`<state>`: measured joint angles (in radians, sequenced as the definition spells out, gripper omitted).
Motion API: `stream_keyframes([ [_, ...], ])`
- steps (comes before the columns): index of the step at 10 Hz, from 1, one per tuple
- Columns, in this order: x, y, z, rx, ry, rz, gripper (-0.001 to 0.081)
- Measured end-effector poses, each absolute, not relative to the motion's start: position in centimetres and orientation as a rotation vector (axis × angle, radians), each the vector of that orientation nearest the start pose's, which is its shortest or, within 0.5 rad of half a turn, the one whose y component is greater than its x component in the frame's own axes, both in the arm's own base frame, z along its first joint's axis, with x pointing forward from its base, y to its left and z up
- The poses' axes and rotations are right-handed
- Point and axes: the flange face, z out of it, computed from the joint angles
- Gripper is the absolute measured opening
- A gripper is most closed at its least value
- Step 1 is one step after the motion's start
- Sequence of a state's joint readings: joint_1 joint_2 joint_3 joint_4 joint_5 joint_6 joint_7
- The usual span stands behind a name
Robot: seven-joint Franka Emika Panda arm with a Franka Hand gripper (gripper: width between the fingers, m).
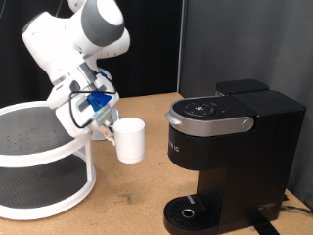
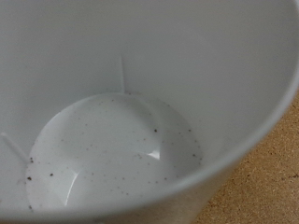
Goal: Make a cup of coffee with the keurig machine
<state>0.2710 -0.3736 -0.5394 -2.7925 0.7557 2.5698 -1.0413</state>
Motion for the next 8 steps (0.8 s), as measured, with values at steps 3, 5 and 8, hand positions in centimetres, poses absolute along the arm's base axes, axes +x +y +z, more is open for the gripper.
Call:
stream_keyframes([
  [3, 36.7, -8.5, 28.8, -2.621, -0.200, -0.530, 0.0067],
  [5, 36.8, -8.3, 27.4, -2.642, -0.192, -0.526, 0.0067],
  [8, 36.8, -7.9, 24.9, -2.673, -0.184, -0.522, 0.0067],
])
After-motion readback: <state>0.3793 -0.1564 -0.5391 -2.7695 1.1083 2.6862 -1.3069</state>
